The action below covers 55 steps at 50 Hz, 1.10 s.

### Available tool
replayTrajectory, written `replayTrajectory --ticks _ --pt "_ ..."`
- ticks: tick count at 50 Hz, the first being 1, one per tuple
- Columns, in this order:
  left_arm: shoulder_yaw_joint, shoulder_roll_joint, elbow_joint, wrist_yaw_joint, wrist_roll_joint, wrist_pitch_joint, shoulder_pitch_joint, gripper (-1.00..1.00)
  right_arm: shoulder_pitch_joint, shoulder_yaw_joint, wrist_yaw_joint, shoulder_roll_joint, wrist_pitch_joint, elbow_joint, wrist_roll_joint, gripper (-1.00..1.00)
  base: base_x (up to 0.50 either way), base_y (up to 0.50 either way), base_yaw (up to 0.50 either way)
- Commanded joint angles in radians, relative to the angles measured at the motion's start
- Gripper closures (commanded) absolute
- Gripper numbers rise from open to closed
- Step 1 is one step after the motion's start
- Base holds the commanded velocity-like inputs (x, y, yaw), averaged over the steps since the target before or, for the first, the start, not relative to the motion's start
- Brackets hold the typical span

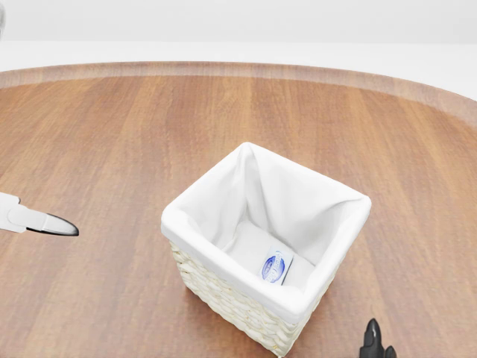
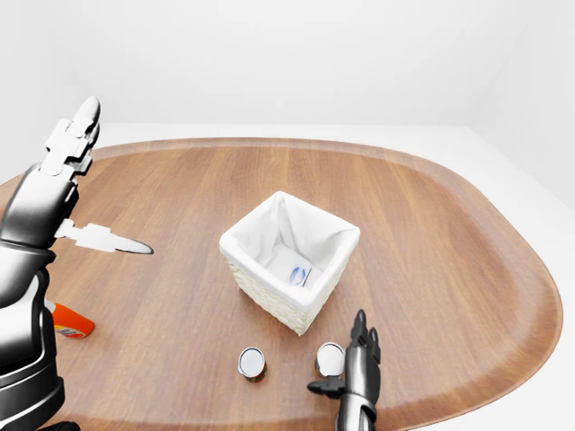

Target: Pick up the alphabet soup and the cream cheese box, and put them in the basket.

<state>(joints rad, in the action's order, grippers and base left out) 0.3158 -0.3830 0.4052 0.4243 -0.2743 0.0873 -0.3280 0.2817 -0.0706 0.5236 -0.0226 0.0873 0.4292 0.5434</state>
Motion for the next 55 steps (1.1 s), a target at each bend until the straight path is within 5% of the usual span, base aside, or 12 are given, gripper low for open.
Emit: replayTrajectory --ticks 1,14,15,16,18,19,45,55 --pt "0.009 0.012 0.006 -0.003 0.013 0.000 -0.014 -1.00 -0.024 0.000 0.000 0.004 0.000 0.035 0.006 -1.00 0.00 0.00 0.00" --pt "0.010 0.012 0.008 -0.002 0.014 0.000 -0.014 -1.00 -0.049 -0.002 0.000 0.004 0.000 0.059 0.012 -1.00 0.00 0.00 0.00" --pt "0.010 0.011 0.010 -0.001 0.014 0.000 -0.013 -1.00 -0.049 -0.005 0.000 0.004 0.000 0.055 0.022 -0.50 0.00 0.00 0.00" --pt "0.010 0.012 0.010 -0.001 0.014 0.000 -0.013 -1.00 -0.048 -0.005 0.000 0.004 0.000 0.053 0.022 -0.50 0.00 0.00 0.00" --pt "0.010 0.012 0.012 -0.001 0.013 0.000 -0.013 -1.00 -0.050 -0.007 0.000 0.003 0.000 0.056 0.025 0.94 0.00 0.00 0.00" --pt "0.010 0.012 0.011 -0.002 0.013 0.000 -0.013 -1.00 -0.050 -0.007 0.000 0.002 0.000 0.056 0.026 1.00 0.00 0.00 0.00" --pt "0.007 0.012 0.010 0.002 0.010 0.000 -0.015 -1.00 -0.011 0.007 0.000 0.002 0.000 -0.002 -0.007 1.00 0.00 0.00 0.00" --pt "0.005 0.014 -0.002 -0.001 0.007 0.000 -0.015 -1.00 0.085 0.009 0.000 0.014 0.000 -0.263 -0.030 1.00 0.00 0.00 0.00"
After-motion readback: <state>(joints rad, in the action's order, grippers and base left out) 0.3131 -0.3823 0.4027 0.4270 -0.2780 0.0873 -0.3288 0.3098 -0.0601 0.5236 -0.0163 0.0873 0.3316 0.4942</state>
